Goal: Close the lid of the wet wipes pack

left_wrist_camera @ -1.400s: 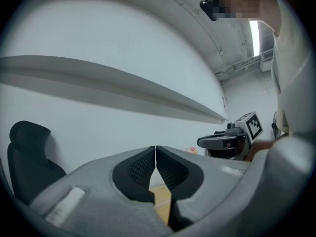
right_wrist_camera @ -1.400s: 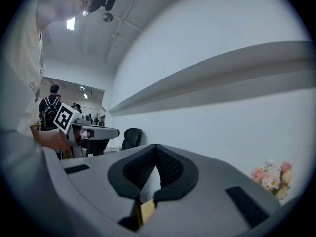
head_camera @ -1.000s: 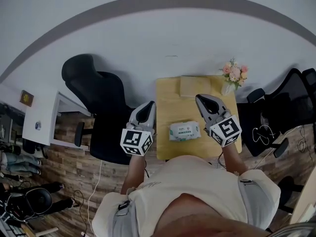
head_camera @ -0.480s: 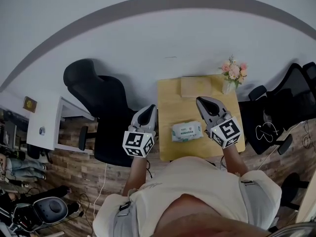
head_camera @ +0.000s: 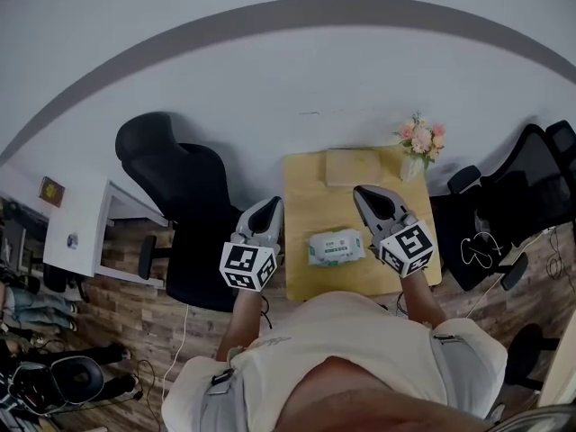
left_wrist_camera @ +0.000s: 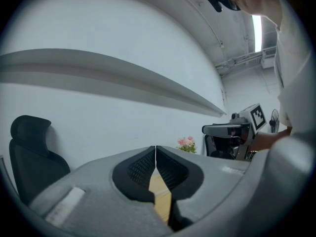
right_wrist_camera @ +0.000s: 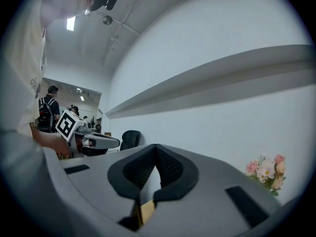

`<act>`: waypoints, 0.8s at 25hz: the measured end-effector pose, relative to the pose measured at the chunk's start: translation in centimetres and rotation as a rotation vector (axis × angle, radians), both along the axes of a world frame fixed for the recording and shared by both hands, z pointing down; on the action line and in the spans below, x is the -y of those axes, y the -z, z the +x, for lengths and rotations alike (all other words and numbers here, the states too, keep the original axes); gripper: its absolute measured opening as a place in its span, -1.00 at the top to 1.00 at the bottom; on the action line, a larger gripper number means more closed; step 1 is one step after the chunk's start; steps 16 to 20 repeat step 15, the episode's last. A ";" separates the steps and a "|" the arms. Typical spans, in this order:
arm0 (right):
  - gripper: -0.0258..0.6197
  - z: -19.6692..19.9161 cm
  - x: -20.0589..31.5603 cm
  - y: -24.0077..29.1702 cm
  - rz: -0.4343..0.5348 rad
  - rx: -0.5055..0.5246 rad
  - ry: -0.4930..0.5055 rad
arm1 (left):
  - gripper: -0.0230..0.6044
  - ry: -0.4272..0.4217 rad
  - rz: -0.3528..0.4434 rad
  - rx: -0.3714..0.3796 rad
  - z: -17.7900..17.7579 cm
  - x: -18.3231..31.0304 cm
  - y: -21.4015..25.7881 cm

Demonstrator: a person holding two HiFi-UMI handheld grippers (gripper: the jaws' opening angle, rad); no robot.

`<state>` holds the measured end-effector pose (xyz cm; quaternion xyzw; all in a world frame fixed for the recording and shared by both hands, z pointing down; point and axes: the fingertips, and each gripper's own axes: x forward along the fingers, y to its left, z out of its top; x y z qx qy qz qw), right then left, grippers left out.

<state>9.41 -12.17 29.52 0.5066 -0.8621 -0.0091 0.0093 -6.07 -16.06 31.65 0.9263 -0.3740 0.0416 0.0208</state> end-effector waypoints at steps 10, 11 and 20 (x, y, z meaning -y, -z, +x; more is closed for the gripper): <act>0.92 -0.6 0.2 -1.1 -0.031 -0.022 0.000 | 0.87 -0.015 -0.045 0.000 0.1 0.2 -1.7; 0.92 -0.7 0.3 -1.3 -0.034 -0.018 -0.001 | 0.87 -0.018 -0.048 0.004 0.1 0.3 -1.8; 0.92 -1.4 0.9 -1.9 -0.037 -0.008 -0.001 | 0.87 -0.023 -0.055 0.018 -0.3 1.0 -2.2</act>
